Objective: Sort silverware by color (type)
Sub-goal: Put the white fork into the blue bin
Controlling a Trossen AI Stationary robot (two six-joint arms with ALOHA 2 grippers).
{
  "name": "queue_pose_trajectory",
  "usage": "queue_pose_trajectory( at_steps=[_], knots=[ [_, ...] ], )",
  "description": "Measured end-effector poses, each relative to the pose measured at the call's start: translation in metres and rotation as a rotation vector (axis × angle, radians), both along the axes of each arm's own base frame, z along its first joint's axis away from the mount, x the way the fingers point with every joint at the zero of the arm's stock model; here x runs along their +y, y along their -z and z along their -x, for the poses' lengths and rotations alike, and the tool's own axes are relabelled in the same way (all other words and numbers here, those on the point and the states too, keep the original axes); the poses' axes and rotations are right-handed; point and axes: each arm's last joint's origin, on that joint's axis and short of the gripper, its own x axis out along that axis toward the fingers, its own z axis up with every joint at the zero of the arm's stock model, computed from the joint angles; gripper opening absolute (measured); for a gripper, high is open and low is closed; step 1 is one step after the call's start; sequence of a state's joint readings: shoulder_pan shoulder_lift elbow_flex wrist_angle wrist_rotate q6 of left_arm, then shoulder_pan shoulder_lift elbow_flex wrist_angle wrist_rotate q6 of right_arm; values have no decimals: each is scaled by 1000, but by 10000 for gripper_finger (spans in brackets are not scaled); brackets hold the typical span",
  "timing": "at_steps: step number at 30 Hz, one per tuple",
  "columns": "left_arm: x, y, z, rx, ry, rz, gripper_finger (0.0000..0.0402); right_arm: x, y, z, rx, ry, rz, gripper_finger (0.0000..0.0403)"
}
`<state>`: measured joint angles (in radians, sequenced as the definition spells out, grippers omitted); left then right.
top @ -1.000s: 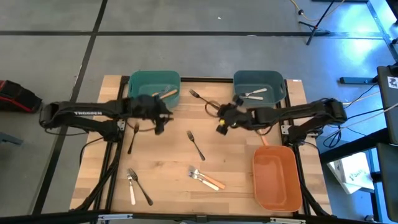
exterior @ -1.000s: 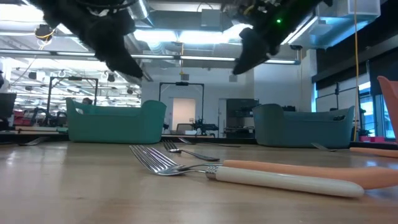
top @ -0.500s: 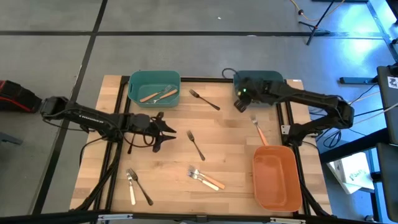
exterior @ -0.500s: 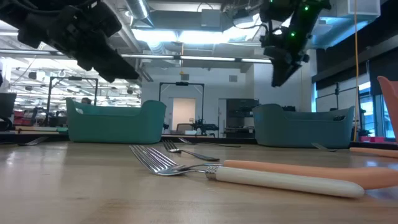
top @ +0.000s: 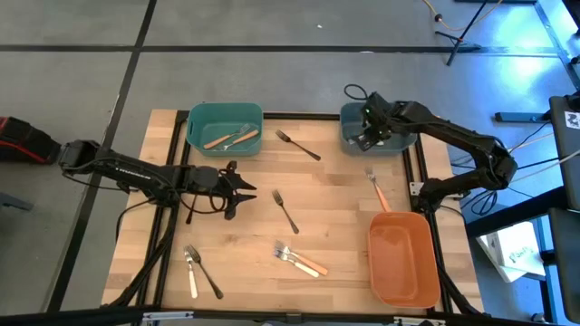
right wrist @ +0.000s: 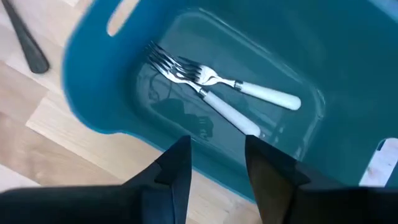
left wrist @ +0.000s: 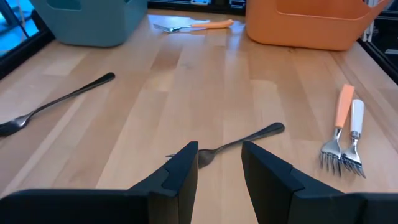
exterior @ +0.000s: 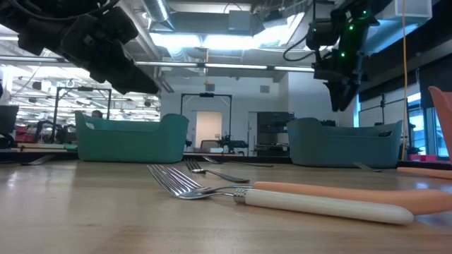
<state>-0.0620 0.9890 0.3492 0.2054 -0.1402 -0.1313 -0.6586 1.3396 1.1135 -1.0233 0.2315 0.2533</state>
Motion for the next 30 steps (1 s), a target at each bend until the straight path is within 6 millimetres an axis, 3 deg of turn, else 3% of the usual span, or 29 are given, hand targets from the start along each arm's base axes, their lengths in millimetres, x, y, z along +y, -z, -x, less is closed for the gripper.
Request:
queue_pose_trajectory(
  at_steps=[30],
  knots=[
    [-2, -4, -2, -44, 59, 28, 119, -3, 2, -4, -15, -45, 47, 137]
  ],
)
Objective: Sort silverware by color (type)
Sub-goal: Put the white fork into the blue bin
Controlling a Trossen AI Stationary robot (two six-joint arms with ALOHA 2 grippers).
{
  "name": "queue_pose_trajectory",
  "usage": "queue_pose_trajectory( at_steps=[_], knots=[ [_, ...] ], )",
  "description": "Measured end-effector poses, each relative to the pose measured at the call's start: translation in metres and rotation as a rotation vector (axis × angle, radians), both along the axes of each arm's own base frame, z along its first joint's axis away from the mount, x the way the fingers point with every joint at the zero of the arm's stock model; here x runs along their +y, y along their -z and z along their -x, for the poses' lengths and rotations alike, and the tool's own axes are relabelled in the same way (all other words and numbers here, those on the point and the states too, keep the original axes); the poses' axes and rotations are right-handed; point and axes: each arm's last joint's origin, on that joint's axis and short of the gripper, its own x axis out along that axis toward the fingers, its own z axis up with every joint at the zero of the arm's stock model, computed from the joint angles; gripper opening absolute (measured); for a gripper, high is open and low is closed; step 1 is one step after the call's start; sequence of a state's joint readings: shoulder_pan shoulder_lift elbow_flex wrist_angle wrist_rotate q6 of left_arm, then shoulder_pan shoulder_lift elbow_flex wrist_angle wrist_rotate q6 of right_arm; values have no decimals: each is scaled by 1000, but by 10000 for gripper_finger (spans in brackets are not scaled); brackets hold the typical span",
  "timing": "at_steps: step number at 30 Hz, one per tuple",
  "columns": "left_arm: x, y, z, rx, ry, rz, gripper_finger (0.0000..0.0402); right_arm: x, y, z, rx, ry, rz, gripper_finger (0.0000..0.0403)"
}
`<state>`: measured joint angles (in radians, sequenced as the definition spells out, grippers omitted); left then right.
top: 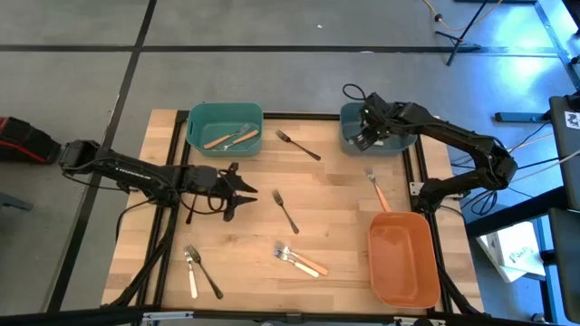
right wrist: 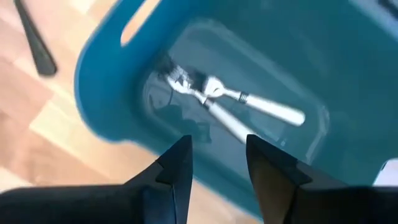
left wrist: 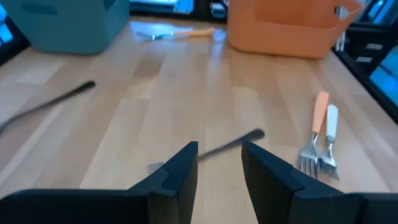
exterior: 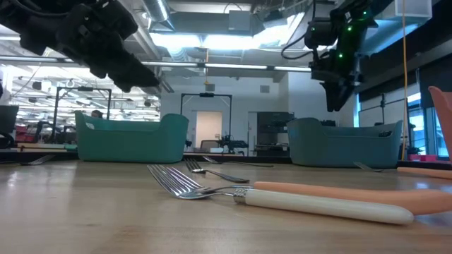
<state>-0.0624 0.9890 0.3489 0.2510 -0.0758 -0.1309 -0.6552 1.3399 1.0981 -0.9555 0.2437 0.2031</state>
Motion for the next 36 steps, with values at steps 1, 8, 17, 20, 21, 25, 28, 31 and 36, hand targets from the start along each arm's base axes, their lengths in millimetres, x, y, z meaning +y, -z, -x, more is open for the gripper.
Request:
queue_pose_trajectory(
  at_steps=[1, 8, 17, 20, 21, 25, 28, 31, 36],
  knots=[
    [0, -1, -1, -16, 1, -1, 119, -1, -1, 0, -6, 3, 13, 137],
    [-1, -11, -4, -125, 18, 11, 119, -15, 1, 6, -33, 35, -4, 137],
    [0, -12, -4, -133, 6, 9, 119, -19, 2, 12, 8, 9, -4, 137],
    [0, -12, -4, -133, 6, 9, 119, -6, -5, 6, -6, -56, 23, 137],
    [0, -12, -4, -132, 9, 10, 119, 0, -7, 4, -11, -80, 32, 137],
    [-1, -12, -4, -132, 16, 12, 119, 27, -17, -8, -67, -188, 65, 137],
    [-1, -11, -4, -118, 10, 34, 119, 45, -23, -19, -116, -280, 95, 137],
    [-2, -8, -3, -89, 15, 34, 119, 62, -27, -33, -183, -366, 128, 137],
    [-10, -7, -3, -85, 62, 7, 119, 92, -26, -57, -268, -521, 122, 137]
  ],
)
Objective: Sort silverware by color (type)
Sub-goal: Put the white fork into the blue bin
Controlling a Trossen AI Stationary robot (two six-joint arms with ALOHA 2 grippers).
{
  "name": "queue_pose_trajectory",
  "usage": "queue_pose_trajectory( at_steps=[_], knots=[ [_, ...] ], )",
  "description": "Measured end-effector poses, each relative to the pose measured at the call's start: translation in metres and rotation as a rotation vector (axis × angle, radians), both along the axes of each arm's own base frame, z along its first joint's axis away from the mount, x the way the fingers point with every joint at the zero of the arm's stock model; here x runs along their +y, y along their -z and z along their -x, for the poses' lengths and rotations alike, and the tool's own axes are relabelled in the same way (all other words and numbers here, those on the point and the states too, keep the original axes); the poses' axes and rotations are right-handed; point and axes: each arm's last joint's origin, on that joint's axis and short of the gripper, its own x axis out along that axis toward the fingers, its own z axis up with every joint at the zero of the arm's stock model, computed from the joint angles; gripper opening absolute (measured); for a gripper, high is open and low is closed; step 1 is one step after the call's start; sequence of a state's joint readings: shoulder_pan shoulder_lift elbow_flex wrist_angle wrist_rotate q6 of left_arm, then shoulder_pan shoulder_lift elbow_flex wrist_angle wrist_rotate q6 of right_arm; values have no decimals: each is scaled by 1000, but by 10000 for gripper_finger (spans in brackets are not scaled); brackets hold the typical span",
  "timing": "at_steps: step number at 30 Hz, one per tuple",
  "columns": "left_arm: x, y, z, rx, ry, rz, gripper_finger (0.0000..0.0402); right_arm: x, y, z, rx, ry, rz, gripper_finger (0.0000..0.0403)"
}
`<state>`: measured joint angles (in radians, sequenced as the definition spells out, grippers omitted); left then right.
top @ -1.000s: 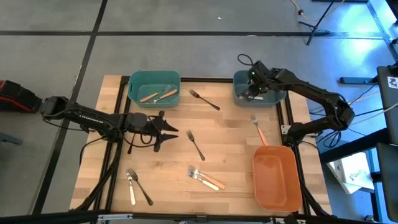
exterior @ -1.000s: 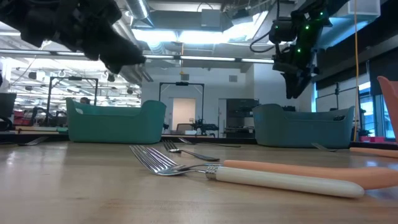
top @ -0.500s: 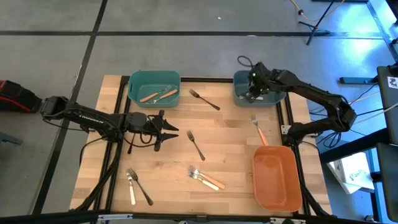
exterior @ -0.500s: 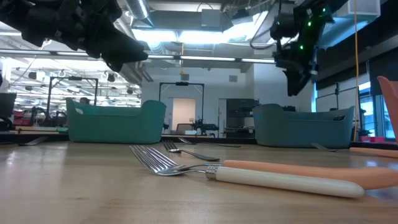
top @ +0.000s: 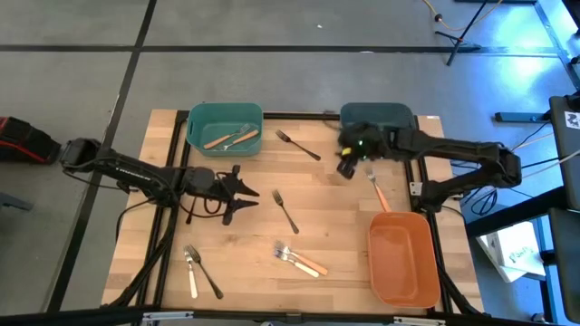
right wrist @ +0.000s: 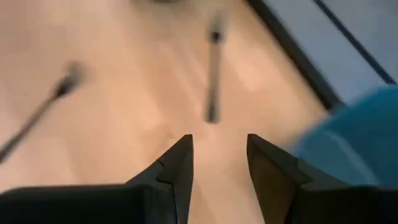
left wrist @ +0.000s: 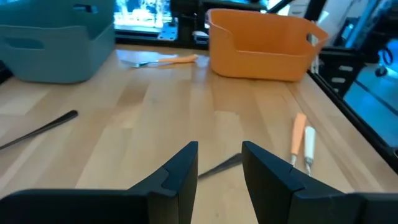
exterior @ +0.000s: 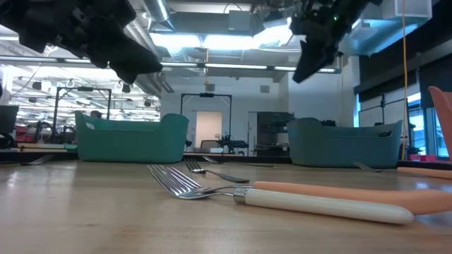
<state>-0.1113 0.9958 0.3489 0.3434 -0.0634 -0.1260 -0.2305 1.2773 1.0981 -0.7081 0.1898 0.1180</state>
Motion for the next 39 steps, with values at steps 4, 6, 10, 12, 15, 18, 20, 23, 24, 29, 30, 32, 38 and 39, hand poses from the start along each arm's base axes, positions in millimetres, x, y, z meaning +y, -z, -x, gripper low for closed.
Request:
queue_pose_trajectory(
  at_steps=[4, 6, 10, 12, 15, 18, 20, 23, 24, 29, 30, 32, 38, 39],
  knots=[
    [-9, 1, 0, 3, 35, -7, 119, 26, 6, -21, -42, -113, -5, 137],
    [-13, 4, 1, 23, 46, -15, 119, 38, 11, -32, -62, -173, -26, 137],
    [-22, 10, 0, 61, 87, -23, 119, 62, 27, -50, -70, -307, -183, 137],
    [-25, 13, -1, 69, 84, -43, 119, 74, 37, -58, -60, -363, -256, 137],
    [-28, 19, -4, 93, 59, -76, 119, 97, 52, -70, -43, -420, -292, 137],
    [-32, 26, -7, 116, 63, -72, 119, 121, 67, -79, -32, -490, -296, 137],
    [-35, 30, -9, 128, 67, -68, 119, 136, 76, -83, -21, -531, -297, 137],
    [-42, 35, -11, 128, 70, -67, 119, 156, 87, -86, -19, -584, -298, 137],
    [-44, 36, -12, 124, 76, -63, 119, 162, 89, -87, -21, -600, -299, 137],
    [-53, 40, -13, 116, 96, -64, 119, 192, 100, -93, -86, -670, -323, 137],
    [-53, 40, -13, 114, 95, -58, 119, 198, 102, -93, -94, -687, -330, 137],
    [-55, 40, -13, 114, 93, -39, 119, 210, 106, -93, -106, -723, -339, 137],
    [-67, 40, -8, 119, 114, 28, 119, 239, 122, -94, -146, -747, -369, 137],
    [-70, 39, -7, 114, 120, 27, 119, 243, 125, -94, -149, -750, -376, 137]
  ],
)
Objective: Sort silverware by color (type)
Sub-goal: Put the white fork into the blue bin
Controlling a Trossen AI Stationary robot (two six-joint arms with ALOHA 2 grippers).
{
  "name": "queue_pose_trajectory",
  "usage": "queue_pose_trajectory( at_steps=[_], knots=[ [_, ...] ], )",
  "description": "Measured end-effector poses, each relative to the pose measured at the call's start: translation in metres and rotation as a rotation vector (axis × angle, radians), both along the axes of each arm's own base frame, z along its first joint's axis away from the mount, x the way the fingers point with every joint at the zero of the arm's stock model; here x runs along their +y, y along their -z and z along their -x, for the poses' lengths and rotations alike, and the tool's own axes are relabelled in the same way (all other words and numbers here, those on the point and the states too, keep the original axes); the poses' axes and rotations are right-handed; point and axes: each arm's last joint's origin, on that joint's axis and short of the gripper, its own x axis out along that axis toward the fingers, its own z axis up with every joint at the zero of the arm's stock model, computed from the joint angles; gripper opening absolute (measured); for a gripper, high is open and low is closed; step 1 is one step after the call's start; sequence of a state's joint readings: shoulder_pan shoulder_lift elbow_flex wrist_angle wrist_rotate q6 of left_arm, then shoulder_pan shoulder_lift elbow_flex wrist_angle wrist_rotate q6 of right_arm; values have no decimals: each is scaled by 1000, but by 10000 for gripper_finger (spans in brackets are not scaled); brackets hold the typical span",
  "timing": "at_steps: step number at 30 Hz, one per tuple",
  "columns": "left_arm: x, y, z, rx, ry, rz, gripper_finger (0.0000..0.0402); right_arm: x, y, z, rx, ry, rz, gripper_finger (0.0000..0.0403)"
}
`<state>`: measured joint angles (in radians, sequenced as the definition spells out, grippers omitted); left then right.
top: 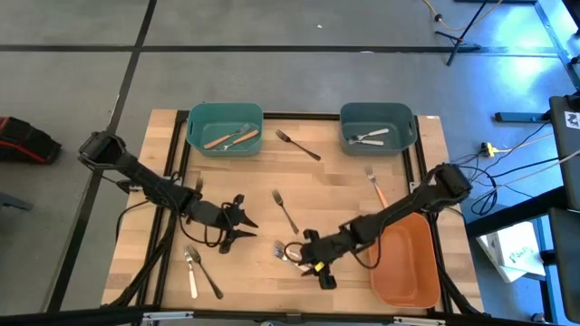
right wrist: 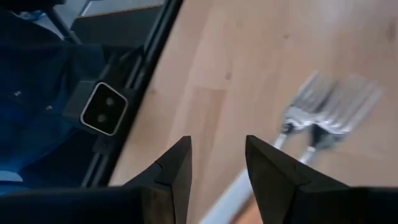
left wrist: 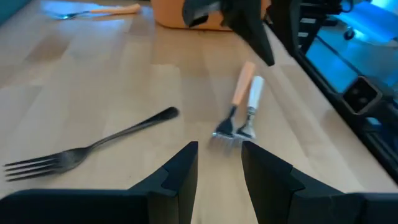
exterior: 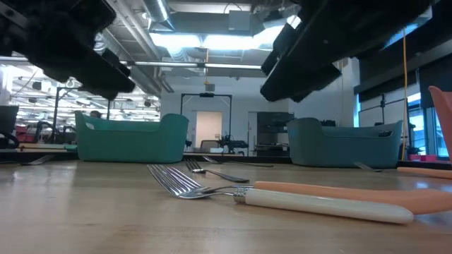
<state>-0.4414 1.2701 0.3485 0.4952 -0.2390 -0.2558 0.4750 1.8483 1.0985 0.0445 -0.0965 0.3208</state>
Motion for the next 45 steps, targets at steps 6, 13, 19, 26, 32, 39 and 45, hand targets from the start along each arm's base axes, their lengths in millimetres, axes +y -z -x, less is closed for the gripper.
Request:
queue_pose_trajectory(
  at_steps=[6, 13, 19, 26, 32, 39, 45],
  knots=[
    [-19, -5, 7, -59, 36, 22, 119, 15, 26, 1, 39, 28, 26, 137],
    [-32, -8, 14, -87, 44, 47, 119, 15, 41, 0, 58, 67, 78, 137],
    [-32, -8, 14, -79, 29, 79, 119, 12, 43, 1, 60, 118, 142, 137],
    [-32, -8, 14, -77, 30, 78, 119, 14, 51, -1, 74, 99, 130, 137],
    [-32, -8, 14, -80, 31, 80, 119, 13, 56, -1, 90, 115, 163, 137],
    [-32, -9, 14, -85, 32, 84, 119, 12, 58, 1, 100, 135, 192, 137],
    [-32, -9, 14, -85, 32, 84, 119, 12, 56, 1, 118, 124, 167, 137]
  ],
)
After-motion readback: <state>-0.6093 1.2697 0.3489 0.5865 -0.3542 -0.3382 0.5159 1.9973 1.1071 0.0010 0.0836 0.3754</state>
